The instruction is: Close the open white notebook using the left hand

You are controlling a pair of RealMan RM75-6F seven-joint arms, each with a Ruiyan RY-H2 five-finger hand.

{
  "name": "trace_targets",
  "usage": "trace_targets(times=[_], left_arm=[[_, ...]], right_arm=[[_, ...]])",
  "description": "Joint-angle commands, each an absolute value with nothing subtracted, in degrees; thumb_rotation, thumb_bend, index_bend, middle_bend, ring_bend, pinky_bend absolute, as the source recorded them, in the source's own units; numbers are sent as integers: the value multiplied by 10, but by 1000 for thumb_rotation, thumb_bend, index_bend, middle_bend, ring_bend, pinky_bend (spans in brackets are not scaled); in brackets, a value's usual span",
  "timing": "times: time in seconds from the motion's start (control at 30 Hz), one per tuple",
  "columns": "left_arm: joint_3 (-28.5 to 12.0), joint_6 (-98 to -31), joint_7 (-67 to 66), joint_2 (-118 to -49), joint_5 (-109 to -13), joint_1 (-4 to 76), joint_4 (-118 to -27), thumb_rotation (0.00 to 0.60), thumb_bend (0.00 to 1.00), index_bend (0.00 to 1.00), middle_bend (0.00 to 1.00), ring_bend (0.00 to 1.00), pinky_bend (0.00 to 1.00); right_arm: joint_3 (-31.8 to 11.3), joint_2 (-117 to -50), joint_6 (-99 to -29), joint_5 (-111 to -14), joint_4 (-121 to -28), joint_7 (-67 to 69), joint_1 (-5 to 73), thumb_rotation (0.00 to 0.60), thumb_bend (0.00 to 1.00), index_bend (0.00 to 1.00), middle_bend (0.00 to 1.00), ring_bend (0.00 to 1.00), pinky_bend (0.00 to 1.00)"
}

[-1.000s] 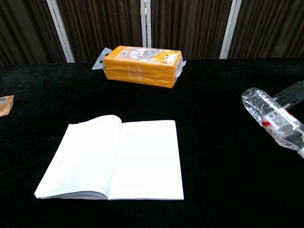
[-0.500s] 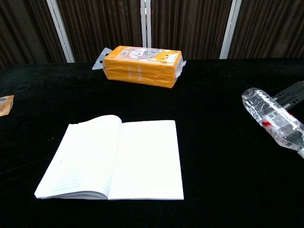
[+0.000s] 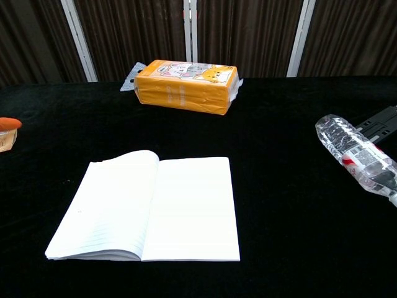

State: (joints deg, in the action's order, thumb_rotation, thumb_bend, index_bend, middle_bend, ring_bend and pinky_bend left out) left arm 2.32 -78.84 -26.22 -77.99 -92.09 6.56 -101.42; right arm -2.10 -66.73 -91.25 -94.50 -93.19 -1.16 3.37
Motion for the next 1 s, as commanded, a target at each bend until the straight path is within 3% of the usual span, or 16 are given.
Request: trace_targets(times=[0.03,0.33,1.0], left_arm=[[28,-761,-297,-811,-916,79,-1008,600,158,0,0,0,0],[22,-719,-362,-884,-877,95,-974,600,166,0,0,0,0],[6,-683,-389,-976,-832,127,-879,600,190,0,0,0,0]], right_arm=[[-21,-665,-912,-944,-933,-8,34,600,67,0,0,0,0],[-20,-662,-915,-948,-936,-3,32,600,67,0,0,0,0],[-20,-661,-912,-947,-938,0,32,600,67,0,0,0,0]])
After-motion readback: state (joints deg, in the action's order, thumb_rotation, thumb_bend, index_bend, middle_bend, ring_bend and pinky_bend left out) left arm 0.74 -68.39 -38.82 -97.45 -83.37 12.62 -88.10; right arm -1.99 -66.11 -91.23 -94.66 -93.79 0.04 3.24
